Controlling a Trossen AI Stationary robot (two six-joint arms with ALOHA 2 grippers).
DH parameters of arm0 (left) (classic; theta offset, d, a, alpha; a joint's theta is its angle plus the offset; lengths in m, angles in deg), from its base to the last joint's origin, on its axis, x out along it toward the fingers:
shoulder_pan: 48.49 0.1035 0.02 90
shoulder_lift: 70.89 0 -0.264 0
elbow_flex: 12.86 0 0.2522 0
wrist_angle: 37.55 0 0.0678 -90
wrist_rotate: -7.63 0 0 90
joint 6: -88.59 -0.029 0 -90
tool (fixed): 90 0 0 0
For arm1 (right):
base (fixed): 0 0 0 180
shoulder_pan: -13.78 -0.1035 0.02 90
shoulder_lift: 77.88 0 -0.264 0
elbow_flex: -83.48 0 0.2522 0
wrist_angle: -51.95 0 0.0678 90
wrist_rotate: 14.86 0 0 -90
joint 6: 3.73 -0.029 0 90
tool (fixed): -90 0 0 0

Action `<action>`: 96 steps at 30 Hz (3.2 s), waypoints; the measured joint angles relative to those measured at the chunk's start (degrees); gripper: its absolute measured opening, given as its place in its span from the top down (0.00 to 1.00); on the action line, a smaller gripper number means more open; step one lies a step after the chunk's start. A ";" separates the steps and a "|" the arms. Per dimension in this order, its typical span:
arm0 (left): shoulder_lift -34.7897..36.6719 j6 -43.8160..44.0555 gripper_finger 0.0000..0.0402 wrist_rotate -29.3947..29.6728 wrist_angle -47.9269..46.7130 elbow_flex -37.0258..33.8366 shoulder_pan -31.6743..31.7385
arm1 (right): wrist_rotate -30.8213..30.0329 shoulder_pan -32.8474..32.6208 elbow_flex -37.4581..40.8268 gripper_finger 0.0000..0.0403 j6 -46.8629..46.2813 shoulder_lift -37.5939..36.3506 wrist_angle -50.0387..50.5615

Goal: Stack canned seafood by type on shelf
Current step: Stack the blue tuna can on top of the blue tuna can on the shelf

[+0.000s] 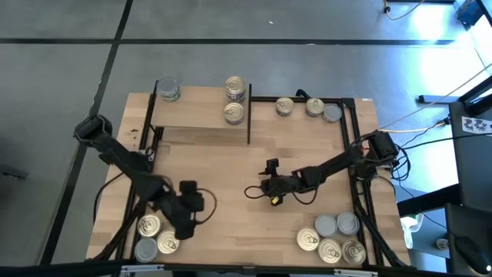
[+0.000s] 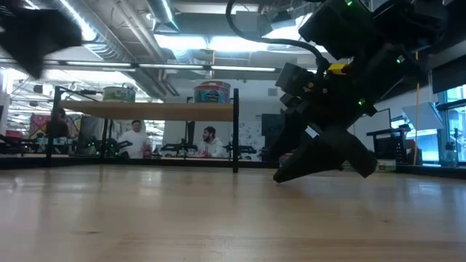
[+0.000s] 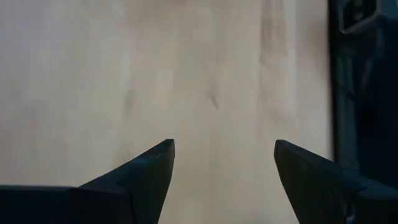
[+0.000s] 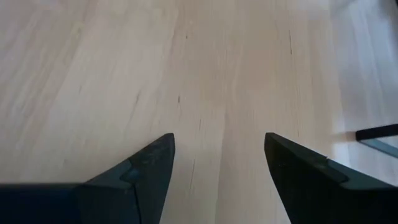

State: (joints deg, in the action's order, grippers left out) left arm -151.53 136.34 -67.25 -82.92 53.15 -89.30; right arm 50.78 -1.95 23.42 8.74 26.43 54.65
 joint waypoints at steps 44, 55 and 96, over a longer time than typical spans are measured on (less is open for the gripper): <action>-5.38 9.44 0.32 8.31 -6.44 -6.53 -5.07 | 0.05 -0.02 -0.09 0.38 -11.30 -0.15 -2.90; -5.45 -10.93 0.32 8.73 19.00 -14.48 11.42 | 0.03 -0.02 -0.11 0.38 -11.84 -0.17 -3.33; -5.86 -25.08 0.67 12.65 61.99 -30.26 15.46 | -0.96 0.00 -0.17 0.38 -9.20 -0.20 -11.14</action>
State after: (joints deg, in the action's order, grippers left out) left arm -157.39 111.25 -54.61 -20.93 22.89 -73.83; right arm 49.82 -1.95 23.24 -0.46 26.23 43.51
